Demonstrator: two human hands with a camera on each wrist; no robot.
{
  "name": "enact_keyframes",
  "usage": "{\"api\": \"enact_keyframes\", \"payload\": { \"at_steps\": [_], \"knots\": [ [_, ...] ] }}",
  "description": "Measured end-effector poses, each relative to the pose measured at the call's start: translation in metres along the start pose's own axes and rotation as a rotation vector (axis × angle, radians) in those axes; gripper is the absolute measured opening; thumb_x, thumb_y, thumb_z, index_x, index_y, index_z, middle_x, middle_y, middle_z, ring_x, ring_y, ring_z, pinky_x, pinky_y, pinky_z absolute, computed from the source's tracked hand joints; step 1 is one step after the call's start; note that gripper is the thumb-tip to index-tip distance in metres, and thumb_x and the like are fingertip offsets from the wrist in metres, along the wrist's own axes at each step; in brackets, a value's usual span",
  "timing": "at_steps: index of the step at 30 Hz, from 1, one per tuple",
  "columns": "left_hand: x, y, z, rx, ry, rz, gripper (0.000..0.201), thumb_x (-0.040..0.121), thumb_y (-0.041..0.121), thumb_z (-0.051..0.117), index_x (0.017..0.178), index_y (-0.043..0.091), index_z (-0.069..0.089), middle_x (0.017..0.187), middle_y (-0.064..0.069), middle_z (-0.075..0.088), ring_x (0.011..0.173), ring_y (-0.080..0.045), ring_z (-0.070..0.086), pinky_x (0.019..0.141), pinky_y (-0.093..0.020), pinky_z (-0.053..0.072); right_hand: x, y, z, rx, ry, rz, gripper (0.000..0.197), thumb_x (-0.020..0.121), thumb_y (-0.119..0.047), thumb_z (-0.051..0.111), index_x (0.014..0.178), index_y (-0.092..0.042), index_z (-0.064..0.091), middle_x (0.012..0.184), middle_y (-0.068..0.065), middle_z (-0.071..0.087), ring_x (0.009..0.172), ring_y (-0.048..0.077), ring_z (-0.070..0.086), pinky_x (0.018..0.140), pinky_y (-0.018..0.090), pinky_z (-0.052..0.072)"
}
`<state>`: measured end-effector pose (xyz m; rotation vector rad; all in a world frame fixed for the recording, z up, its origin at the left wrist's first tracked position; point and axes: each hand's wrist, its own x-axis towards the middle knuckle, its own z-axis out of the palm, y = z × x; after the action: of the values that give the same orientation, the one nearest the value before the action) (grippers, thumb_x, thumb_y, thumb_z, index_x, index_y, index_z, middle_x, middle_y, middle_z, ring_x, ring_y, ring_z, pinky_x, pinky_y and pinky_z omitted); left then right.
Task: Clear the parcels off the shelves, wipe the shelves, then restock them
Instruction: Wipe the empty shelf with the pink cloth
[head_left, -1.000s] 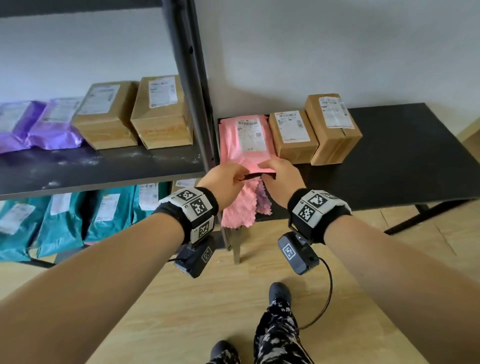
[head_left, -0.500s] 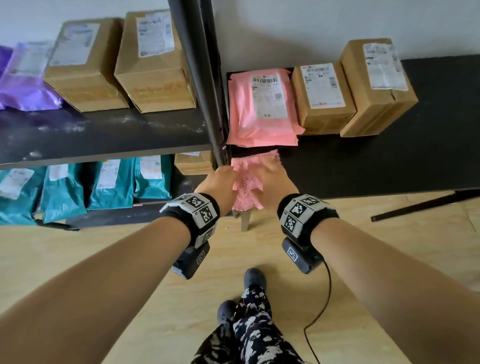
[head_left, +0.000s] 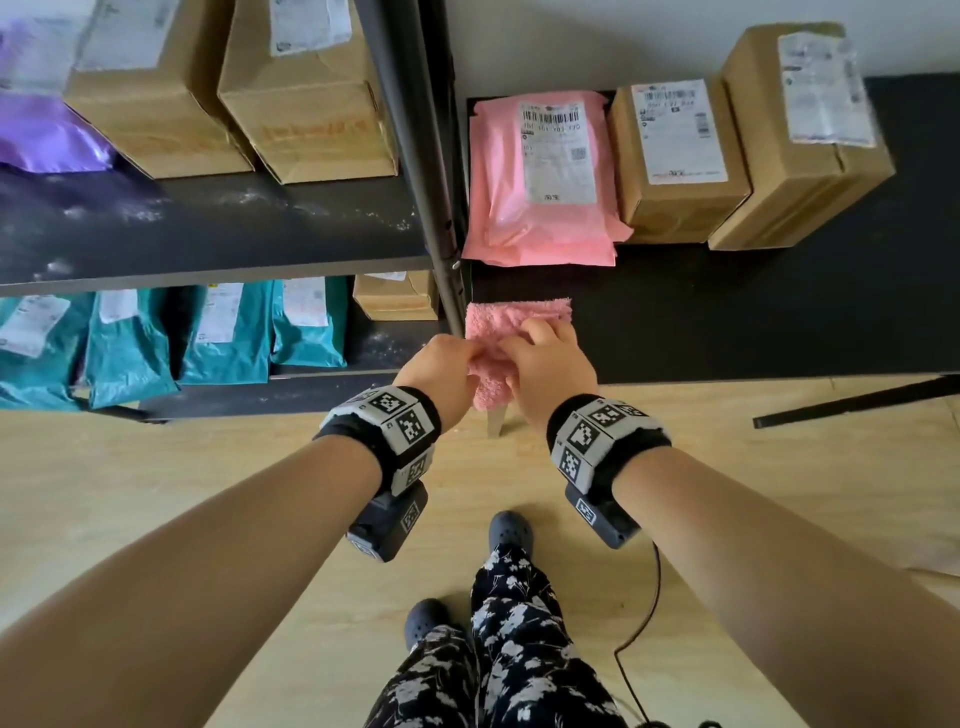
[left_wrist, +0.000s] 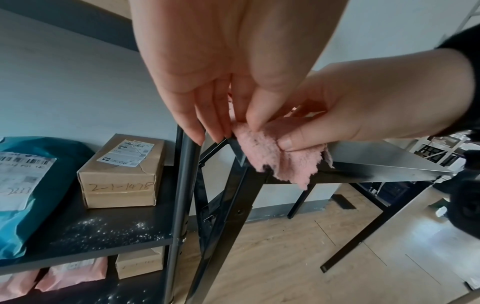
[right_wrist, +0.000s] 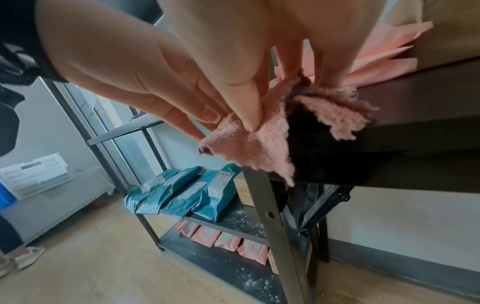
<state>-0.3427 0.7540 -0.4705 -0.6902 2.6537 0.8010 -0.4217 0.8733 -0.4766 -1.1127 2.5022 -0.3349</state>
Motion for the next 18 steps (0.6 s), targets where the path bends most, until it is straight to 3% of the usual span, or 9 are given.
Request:
{"api": "enact_keyframes", "payload": {
  "at_steps": [5,8,12,18],
  "knots": [
    [-0.016,-0.007,0.005,0.037,-0.010,0.012,0.028,0.090,0.010,0.048,0.112,0.016,0.066,0.102,-0.006,0.064,0.088,-0.021,0.062,0.078,-0.034,0.054,-0.012,-0.008,0.002,0.053,-0.056,0.034,0.036,0.091,-0.010,0.050,0.125,-0.020,0.057,0.129,0.000,0.045,0.129,0.023,0.027,0.099,0.032,0.041],
    [-0.032,-0.014,0.003,-0.001,0.010,0.054,0.029,0.091,0.008,0.046,0.109,0.018,0.067,0.094,-0.004,0.065,0.080,-0.019,0.061,0.071,-0.029,0.051,-0.020,-0.019,0.003,0.107,-0.078,0.084,0.039,0.085,-0.012,0.060,0.123,-0.020,0.060,0.129,0.003,0.050,0.126,0.023,0.039,0.101,0.034,0.042],
    [-0.053,-0.027,-0.012,-0.089,0.099,0.085,0.019,0.092,0.015,0.050,0.100,0.017,0.068,0.089,0.000,0.067,0.076,-0.015,0.064,0.066,-0.024,0.052,-0.041,-0.055,-0.003,0.214,0.050,0.133,0.027,0.089,-0.014,0.053,0.114,-0.016,0.062,0.107,0.007,0.055,0.099,0.024,0.056,0.086,0.034,0.049],
    [-0.106,-0.042,-0.069,-0.100,0.302,0.157,0.022,0.085,0.011,0.053,0.106,0.012,0.061,0.106,-0.004,0.055,0.087,-0.018,0.059,0.078,-0.032,0.054,-0.068,-0.124,-0.036,0.244,0.240,0.066,0.025,0.087,-0.009,0.052,0.110,-0.010,0.063,0.103,0.010,0.056,0.095,0.024,0.058,0.077,0.027,0.043]
  ]
}}
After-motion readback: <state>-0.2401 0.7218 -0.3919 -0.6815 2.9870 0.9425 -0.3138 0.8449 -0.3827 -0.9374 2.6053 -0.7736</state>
